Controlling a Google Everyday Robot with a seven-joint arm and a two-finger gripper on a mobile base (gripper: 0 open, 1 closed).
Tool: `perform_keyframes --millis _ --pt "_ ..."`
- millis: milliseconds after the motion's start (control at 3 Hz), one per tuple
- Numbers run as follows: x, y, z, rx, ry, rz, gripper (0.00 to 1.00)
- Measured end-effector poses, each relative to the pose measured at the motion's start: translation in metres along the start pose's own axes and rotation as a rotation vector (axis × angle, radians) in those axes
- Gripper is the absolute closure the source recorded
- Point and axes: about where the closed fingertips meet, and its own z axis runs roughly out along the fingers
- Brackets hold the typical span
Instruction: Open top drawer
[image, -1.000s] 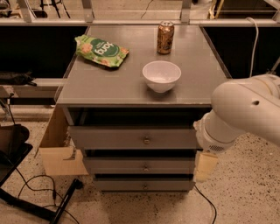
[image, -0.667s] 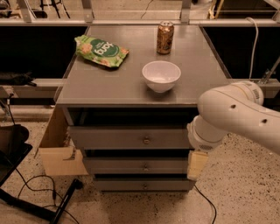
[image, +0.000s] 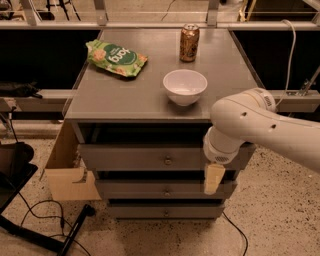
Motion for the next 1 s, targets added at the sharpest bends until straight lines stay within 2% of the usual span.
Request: perform_keyframes --millis 667,1000 --pt "-0.024 -0.021 0.032 -0.026 0.000 -0.035 0.04" --pt "-0.028 -0.018 0.042 -0.040 0.002 -0.036 0.27"
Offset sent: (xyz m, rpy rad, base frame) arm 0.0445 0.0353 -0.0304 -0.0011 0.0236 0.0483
